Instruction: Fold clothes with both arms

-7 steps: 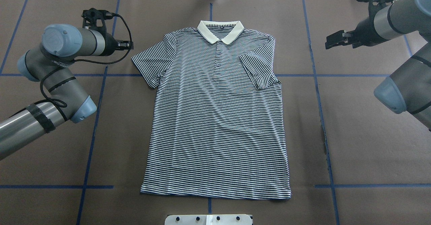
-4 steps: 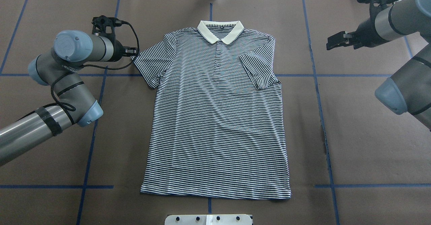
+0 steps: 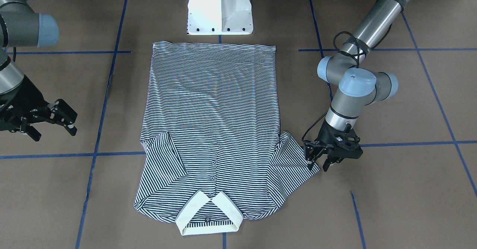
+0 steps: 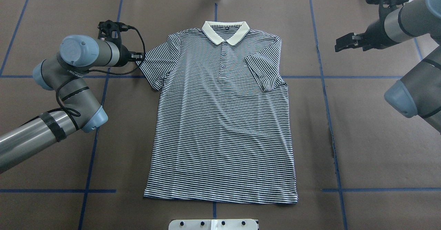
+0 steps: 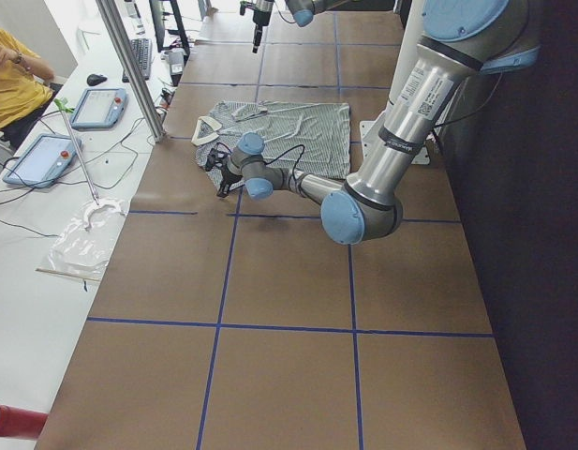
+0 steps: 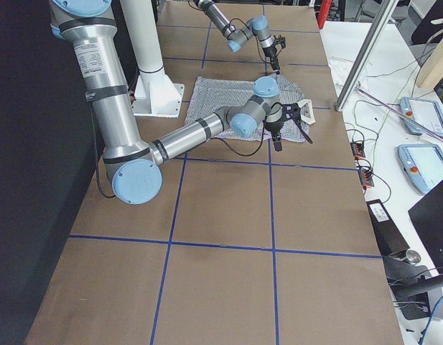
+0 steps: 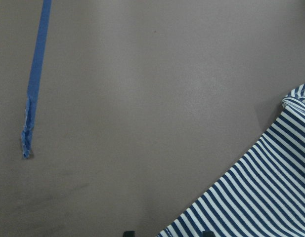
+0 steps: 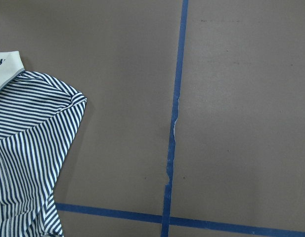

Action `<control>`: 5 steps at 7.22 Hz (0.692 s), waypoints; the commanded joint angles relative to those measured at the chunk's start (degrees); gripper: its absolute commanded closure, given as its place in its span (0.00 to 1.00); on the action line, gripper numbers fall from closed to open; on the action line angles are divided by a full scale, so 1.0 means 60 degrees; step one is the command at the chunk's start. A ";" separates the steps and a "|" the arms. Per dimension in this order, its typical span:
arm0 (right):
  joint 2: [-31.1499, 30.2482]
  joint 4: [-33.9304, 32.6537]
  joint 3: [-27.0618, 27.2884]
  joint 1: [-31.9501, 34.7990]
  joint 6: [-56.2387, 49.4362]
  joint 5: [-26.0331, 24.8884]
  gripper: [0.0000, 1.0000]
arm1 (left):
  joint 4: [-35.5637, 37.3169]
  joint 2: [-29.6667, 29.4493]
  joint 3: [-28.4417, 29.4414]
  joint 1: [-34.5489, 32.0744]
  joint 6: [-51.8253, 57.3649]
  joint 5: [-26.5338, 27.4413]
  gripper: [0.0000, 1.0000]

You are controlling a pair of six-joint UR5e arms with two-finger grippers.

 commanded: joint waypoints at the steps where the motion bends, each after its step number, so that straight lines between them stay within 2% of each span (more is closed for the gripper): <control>1: -0.0006 0.0009 -0.0001 0.0000 -0.0011 -0.0003 0.00 | 0.0000 -0.0001 0.0047 0.0047 -0.0015 0.0000 0.54; 2: -0.0006 0.0009 -0.0001 0.0000 -0.0011 0.0011 0.00 | 0.0000 -0.0001 0.0047 0.0076 -0.0030 0.0000 0.58; 4: -0.0020 0.0009 0.0014 0.0000 -0.0011 -0.0003 0.00 | 0.0000 -0.0016 0.0032 0.0076 -0.0030 0.0000 1.00; 5: -0.0020 0.0009 -0.0001 0.0000 -0.0011 0.0011 0.00 | 0.0014 -0.0016 -0.0040 0.0076 -0.0045 0.0000 1.00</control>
